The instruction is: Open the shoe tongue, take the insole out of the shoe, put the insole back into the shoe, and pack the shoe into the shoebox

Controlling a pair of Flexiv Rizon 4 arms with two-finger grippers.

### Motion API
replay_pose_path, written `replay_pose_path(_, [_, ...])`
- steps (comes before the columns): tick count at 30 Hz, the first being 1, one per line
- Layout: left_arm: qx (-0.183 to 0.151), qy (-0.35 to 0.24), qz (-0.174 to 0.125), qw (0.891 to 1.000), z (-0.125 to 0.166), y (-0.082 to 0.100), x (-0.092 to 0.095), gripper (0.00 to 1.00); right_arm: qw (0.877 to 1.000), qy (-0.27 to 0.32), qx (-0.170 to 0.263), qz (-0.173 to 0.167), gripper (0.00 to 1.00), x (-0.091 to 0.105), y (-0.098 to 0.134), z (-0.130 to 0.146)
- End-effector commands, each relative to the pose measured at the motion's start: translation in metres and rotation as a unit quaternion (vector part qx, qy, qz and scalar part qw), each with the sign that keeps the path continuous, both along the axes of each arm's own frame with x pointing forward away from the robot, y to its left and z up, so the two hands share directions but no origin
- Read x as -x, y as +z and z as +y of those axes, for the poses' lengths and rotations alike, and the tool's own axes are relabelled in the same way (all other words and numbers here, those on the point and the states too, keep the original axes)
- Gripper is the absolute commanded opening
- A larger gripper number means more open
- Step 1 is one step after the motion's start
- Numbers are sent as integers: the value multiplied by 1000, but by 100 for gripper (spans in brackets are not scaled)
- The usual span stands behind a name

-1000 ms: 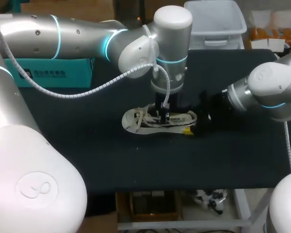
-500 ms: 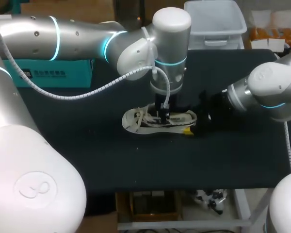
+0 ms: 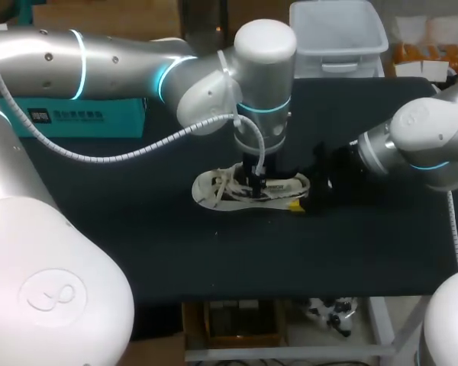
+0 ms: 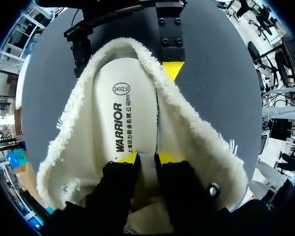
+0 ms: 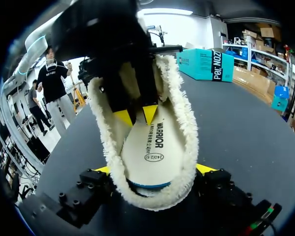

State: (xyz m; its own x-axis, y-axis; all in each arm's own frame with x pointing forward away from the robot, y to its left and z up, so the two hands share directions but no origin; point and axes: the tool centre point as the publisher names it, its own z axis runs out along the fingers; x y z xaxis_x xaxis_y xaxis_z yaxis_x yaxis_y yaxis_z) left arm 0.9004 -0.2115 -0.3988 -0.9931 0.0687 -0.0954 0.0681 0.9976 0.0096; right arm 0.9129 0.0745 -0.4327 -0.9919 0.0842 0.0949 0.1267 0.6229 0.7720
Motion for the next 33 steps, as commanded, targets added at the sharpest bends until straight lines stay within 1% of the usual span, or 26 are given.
replay_pose_path(1, [-7, 4, -11, 1000, -6, -83, -11, 25, 1000, -1, -1, -1, 0, 1, -6, -1])
replay_pose_path(8, [-11, 15, -41, 999, -9, -91, -36, 22, 1000, -1, -1, -1, 0, 1, -6, -1])
replay_pose_path(17, [-10, 21, -54, 998, -10, -103, -64, 20, 1000, -1, -1, -1, 0, 1, -6, -1])
replay_pose_path(18, [-10, 21, -55, 998, -10, -104, -66, 16, 1000, -1, -1, -1, 0, 1, -6, -1])
replay_pose_path(19, [-9, 22, -57, 998, -10, -104, -68, 6, 1000, -1, -1, -1, 0, 1, -6, -1])
replay_pose_path(20, [-9, 22, -58, 998, -10, -104, -70, 0, 1000, -1, -1, -1, 0, 1, -6, -1])
replay_pose_path(22, [-8, 22, -59, 998, -10, -103, -73, 0, 1000, -1, -1, -1, 0, 1, -6, -1])
replay_pose_path(26, [0, 17, -57, 998, -10, -94, -79, 0, 1000, -1, -1, -1, 0, 1, -6, -1])
replay_pose_path(30, [7, 15, -64, 998, -13, -77, -82, 0, 1000, -1, -1, -1, 0, 1, -6, -1])
replay_pose_path(33, [12, 11, -68, 998, -15, -64, -80, 0, 1000, -1, -1, -1, 0, 1, -6, -1])
